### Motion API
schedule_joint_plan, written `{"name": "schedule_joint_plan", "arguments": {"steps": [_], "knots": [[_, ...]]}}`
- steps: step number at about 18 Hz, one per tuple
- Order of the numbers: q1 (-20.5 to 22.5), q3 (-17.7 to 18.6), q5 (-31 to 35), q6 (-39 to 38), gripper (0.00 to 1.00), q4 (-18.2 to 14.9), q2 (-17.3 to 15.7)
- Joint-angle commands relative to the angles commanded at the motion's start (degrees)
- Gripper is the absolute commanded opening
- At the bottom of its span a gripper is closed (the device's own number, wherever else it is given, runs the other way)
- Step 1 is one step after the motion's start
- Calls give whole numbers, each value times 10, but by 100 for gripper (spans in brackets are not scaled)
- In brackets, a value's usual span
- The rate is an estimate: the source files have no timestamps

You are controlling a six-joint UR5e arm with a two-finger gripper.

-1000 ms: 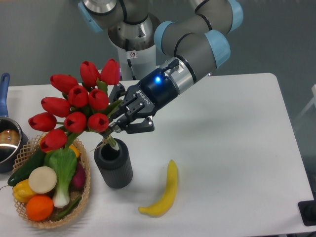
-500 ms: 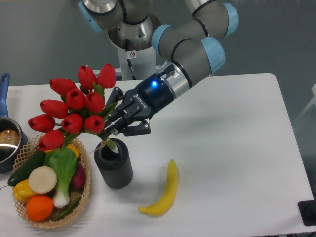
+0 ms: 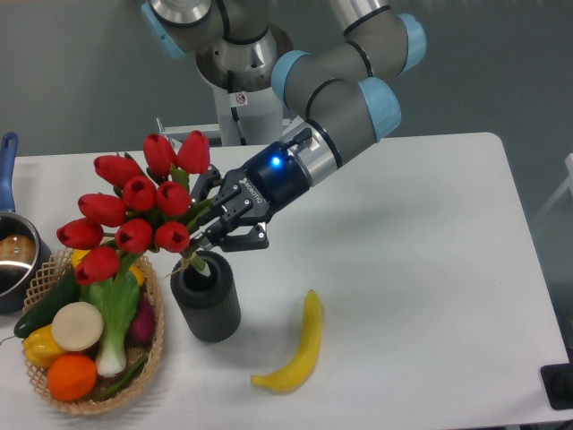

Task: Insert the flowers into the vase
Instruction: 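Lower the tulip stems down into the black vase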

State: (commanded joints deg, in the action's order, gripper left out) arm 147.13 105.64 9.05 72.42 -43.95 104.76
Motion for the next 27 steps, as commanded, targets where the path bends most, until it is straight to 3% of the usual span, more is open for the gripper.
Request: {"name": "schedule_joint_plan", "arguments": {"steps": [16, 27], "knots": [[-4, 18, -2, 4, 26, 1, 28], [-2, 41, 1, 51, 26, 1, 44]]}}
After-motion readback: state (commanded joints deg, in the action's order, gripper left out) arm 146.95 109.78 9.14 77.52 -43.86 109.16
